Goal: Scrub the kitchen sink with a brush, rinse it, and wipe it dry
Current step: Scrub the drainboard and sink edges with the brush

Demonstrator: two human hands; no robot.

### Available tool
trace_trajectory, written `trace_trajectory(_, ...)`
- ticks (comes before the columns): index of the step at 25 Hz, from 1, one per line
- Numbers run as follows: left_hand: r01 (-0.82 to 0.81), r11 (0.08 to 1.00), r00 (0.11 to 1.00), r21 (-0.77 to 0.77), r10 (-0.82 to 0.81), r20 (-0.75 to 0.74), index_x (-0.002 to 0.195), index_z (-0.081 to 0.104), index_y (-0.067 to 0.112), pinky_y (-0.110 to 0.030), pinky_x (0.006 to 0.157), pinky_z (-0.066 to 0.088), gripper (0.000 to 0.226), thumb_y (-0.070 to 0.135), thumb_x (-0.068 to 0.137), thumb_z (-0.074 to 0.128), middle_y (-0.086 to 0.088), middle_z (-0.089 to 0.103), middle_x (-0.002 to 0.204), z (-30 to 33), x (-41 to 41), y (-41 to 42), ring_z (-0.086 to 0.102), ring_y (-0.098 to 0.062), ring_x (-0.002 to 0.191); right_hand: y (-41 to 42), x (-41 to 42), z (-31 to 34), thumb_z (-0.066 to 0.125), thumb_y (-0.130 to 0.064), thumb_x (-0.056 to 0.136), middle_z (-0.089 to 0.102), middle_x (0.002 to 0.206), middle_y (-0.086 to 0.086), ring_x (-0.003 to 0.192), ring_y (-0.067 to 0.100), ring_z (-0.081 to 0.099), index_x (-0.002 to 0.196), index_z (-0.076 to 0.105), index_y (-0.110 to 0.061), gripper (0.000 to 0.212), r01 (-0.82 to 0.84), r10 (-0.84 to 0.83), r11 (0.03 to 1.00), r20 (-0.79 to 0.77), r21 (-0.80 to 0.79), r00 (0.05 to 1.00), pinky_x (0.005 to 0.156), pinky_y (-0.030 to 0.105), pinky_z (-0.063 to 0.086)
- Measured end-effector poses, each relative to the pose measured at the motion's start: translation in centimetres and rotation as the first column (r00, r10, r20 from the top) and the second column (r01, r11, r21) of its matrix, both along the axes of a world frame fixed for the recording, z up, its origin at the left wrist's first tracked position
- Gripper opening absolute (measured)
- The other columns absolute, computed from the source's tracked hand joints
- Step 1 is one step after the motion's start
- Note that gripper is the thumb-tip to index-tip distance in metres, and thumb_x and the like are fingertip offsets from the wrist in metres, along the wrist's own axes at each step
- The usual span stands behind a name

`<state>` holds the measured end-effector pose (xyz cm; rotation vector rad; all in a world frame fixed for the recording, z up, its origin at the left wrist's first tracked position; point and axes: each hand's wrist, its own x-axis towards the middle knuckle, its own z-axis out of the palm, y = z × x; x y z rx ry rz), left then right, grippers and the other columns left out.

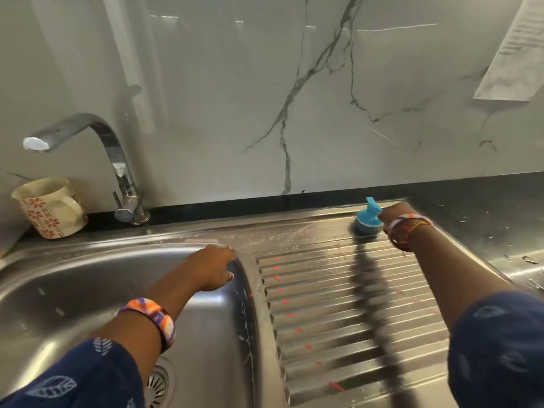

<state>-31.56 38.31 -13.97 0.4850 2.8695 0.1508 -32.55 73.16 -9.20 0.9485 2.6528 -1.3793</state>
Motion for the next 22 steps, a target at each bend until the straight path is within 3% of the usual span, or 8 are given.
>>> trace_trajectory(3, -0.010, 0.998, 0.999, -0.055, 0.012, 0.031, 0.137, 0.046, 0.018, -0.036, 0.100, 0.046, 0.049, 0.008, 0.089, 0.052, -0.009, 0.049, 0.138, -0.8, 0.0, 0.7, 0.051, -0.027, 0.123, -3.2, 0.4, -1.8, 0.048, -0.013, 0.095, 0.061, 0.105, 0.022, 0.076, 0.023, 0.050, 0.123, 0.056, 0.007, 0.035, -0.016, 0.037, 0.981, -0.104, 0.192, 0.994, 0.070, 0.030, 0.040)
trace_trajectory(5, -0.023, 0.994, 1.000, -0.110, 0.025, 0.010, 0.134, 0.047, 0.017, -0.036, 0.098, 0.047, 0.048, 0.005, 0.088, 0.051, -0.011, 0.051, 0.134, -1.1, 0.2, 1.5, 0.053, -0.029, 0.121, -8.3, 0.8, -3.2, 0.051, -0.014, 0.093, 0.064, 0.104, 0.020, 0.077, 0.022, 0.056, 0.120, 0.060, 0.003, 0.034, -0.128, 0.154, 0.979, -0.170, 0.157, 0.973, 0.074, 0.029, 0.041)
trace_trajectory(7, -0.025, 0.984, 0.999, -0.179, 0.019, -0.034, 0.126, 0.053, 0.014, -0.033, 0.093, 0.049, 0.037, 0.007, 0.089, 0.052, -0.010, 0.056, 0.127, -0.7, 0.3, 2.5, 0.056, -0.027, 0.116, -14.5, 1.0, -3.6, 0.049, -0.014, 0.094, 0.065, 0.114, 0.018, 0.096, 0.026, 0.063, 0.122, 0.061, -0.001, 0.033, -0.290, 0.327, 0.936, -0.191, 0.198, 0.926, 0.082, 0.030, 0.046)
trace_trajectory(10, -0.024, 0.962, 0.997, -0.272, 0.004, -0.073, 0.119, 0.056, 0.013, -0.029, 0.088, 0.048, 0.029, 0.013, 0.091, 0.052, -0.008, 0.059, 0.122, 0.2, 0.5, 3.8, 0.057, -0.024, 0.112, -20.4, 0.4, -3.1, 0.045, -0.018, 0.095, 0.060, 0.127, 0.016, 0.116, 0.029, 0.056, 0.127, 0.057, -0.007, 0.036, -0.454, 0.484, 0.869, -0.151, 0.196, 0.862, 0.096, 0.030, 0.043)
trace_trajectory(14, 0.019, 0.922, 0.986, -0.388, -0.081, -0.145, 0.120, 0.056, 0.013, -0.029, 0.087, 0.047, 0.029, 0.013, 0.091, 0.053, -0.006, 0.057, 0.124, 0.1, 1.3, 4.4, 0.057, -0.023, 0.114, -15.1, -0.8, -2.9, 0.049, -0.019, 0.094, 0.063, 0.121, 0.016, 0.110, 0.029, 0.059, 0.123, 0.061, -0.008, 0.034, -0.356, 0.386, 0.911, -0.125, 0.211, 0.914, 0.088, 0.029, 0.045)
trace_trajectory(16, 0.028, 0.919, 0.981, -0.392, -0.100, -0.166, 0.120, 0.055, 0.012, -0.029, 0.087, 0.046, 0.028, 0.011, 0.092, 0.052, -0.006, 0.056, 0.125, -0.2, 1.3, 4.3, 0.056, -0.023, 0.115, -9.3, -1.1, -2.7, 0.050, -0.016, 0.093, 0.064, 0.113, 0.021, 0.097, 0.028, 0.060, 0.121, 0.061, -0.002, 0.033, -0.222, 0.257, 0.938, -0.106, 0.265, 0.960, 0.075, 0.028, 0.045)
trace_trajectory(19, 0.036, 0.925, 0.976, -0.379, -0.114, -0.185, 0.119, 0.055, 0.011, -0.028, 0.086, 0.045, 0.027, 0.010, 0.093, 0.052, -0.007, 0.057, 0.124, -0.4, 1.2, 4.1, 0.057, -0.023, 0.113, -1.8, -1.3, -1.4, 0.047, -0.014, 0.095, 0.054, 0.089, 0.018, 0.079, 0.022, 0.048, 0.121, 0.057, 0.007, 0.035, -0.077, 0.089, 0.951, -0.026, 0.299, 0.996, 0.050, 0.023, 0.032)
trace_trajectory(22, 0.055, 0.918, 0.972, -0.393, -0.140, -0.190, 0.122, 0.054, 0.009, -0.028, 0.088, 0.046, 0.029, 0.010, 0.093, 0.053, -0.009, 0.056, 0.125, -0.3, 1.4, 4.2, 0.057, -0.024, 0.114, -1.1, -1.2, -0.5, 0.047, -0.011, 0.095, 0.061, 0.105, 0.020, 0.074, 0.027, 0.054, 0.127, 0.052, 0.006, 0.036, -0.030, 0.032, 0.964, -0.003, 0.265, 0.999, 0.057, 0.023, 0.037)
